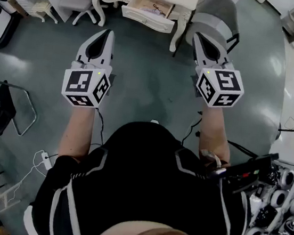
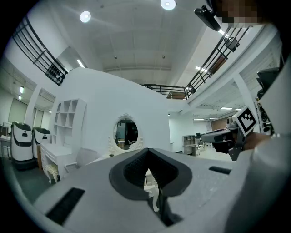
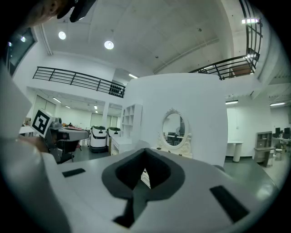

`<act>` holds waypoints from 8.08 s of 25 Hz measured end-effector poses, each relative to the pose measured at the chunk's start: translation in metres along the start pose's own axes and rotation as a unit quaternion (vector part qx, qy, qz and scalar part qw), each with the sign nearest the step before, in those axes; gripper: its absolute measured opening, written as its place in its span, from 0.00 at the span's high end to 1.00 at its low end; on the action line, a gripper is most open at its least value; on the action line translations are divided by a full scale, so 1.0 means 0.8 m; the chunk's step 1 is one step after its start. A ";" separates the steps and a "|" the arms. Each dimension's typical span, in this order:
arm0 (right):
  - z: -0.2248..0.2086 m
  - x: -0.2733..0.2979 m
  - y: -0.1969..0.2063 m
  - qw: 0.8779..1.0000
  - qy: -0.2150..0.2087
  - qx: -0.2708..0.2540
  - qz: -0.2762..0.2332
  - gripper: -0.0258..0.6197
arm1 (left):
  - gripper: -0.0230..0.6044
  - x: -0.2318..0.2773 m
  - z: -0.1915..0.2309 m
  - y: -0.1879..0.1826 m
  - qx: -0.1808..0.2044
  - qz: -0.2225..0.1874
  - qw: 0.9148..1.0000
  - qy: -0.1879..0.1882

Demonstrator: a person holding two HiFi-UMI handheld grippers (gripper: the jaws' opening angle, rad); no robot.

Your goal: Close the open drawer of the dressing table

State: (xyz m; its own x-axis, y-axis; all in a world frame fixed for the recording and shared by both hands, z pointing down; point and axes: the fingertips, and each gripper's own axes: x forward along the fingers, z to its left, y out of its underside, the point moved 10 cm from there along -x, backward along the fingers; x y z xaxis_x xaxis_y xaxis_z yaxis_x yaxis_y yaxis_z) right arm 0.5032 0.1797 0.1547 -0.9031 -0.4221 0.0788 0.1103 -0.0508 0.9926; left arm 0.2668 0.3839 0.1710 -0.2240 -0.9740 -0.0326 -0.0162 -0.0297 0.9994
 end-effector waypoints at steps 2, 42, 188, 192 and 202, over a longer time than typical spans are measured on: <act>0.002 0.000 -0.003 1.000 0.002 -0.001 -0.002 0.96 | 0.96 -0.001 0.001 -0.001 0.000 0.000 1.000 0.003; 0.042 0.164 0.009 0.999 -0.016 0.020 -0.034 0.95 | 0.96 0.054 0.149 0.038 -0.016 0.025 0.999 -0.023; -0.183 0.679 0.539 0.895 0.231 0.203 0.324 0.95 | 0.96 0.755 0.383 0.577 0.044 0.401 0.891 0.208; -0.201 0.684 0.540 0.894 0.229 0.211 0.322 0.95 | 0.96 0.768 0.380 0.578 0.026 0.403 0.893 0.201; -0.230 0.710 0.542 0.898 0.218 0.212 0.318 0.95 | 0.96 0.808 0.381 0.584 0.018 0.404 0.895 0.189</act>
State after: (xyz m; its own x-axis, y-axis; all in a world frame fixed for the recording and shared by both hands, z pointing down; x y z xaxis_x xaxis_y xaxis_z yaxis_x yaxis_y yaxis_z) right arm 0.1146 -0.2484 0.6131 -0.4549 -0.5623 0.6906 0.2944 0.6369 0.7125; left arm -0.1826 -0.1913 0.6141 0.1686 -0.6806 0.7130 -0.0314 0.7193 0.6940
